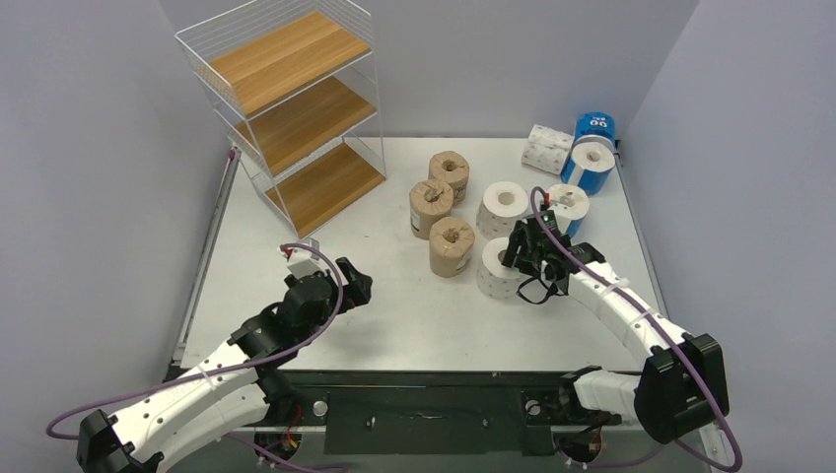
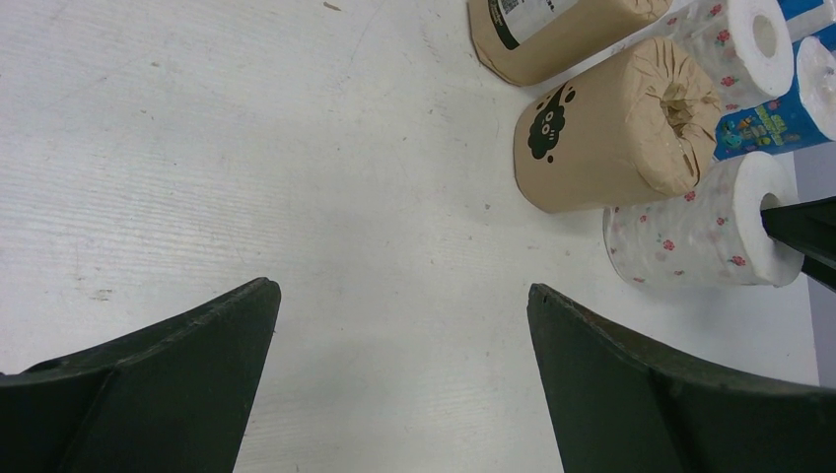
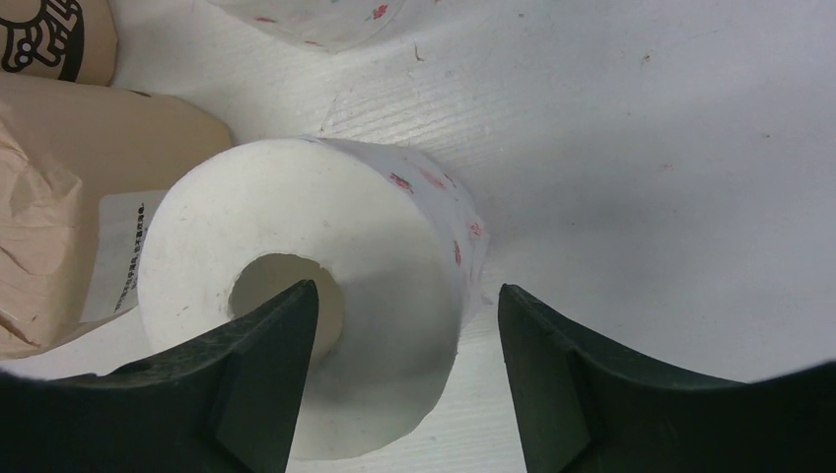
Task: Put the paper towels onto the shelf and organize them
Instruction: Pick up the paper towel from the center of the board.
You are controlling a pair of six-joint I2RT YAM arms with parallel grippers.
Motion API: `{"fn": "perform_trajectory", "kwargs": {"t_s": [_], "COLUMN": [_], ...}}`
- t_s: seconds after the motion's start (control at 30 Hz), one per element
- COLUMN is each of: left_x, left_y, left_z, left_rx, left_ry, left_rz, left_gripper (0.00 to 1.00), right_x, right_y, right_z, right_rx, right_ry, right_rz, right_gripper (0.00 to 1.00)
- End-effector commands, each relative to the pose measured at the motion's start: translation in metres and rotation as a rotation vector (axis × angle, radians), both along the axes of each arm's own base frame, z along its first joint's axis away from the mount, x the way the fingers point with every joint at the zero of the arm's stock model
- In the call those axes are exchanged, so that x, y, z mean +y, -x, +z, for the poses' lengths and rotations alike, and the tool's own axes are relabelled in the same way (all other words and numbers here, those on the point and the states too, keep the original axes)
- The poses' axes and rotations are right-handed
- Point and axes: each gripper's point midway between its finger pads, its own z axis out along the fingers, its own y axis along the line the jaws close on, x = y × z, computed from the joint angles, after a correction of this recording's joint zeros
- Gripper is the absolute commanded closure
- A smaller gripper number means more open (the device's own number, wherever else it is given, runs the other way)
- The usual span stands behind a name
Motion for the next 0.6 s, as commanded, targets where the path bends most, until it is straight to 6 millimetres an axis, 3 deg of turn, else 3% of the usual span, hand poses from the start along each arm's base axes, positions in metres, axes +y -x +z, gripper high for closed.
{"fn": "perform_trajectory", "kwargs": {"t_s": [0.0,0.43,0.57], "left_x": [-0.004,0.004,0.008], "left_y": [-0.003,-0.001,-0.001], "left_z": [0.009,0.004,0.008], "left_rx": [-0.026,-0.020,-0.032], "left_ry": [0.045,0.050,0.049], "left_rz": [0.001,0.038,0.052], "left_gripper": [0.03,0.03,0.03], "right_x": [0.002,0.005,0.003], "right_y": [-0.002,-0.001,0.000], "right_z": [-0.002,0.001,0.018], "right_rx": [-0.008,-0.013,-0.049], "right_ry": [0.007,0.002,-0.002], "right_rz": [0.016,0.025,0.017], "right_gripper": [0.38,0.61,0.63]}}
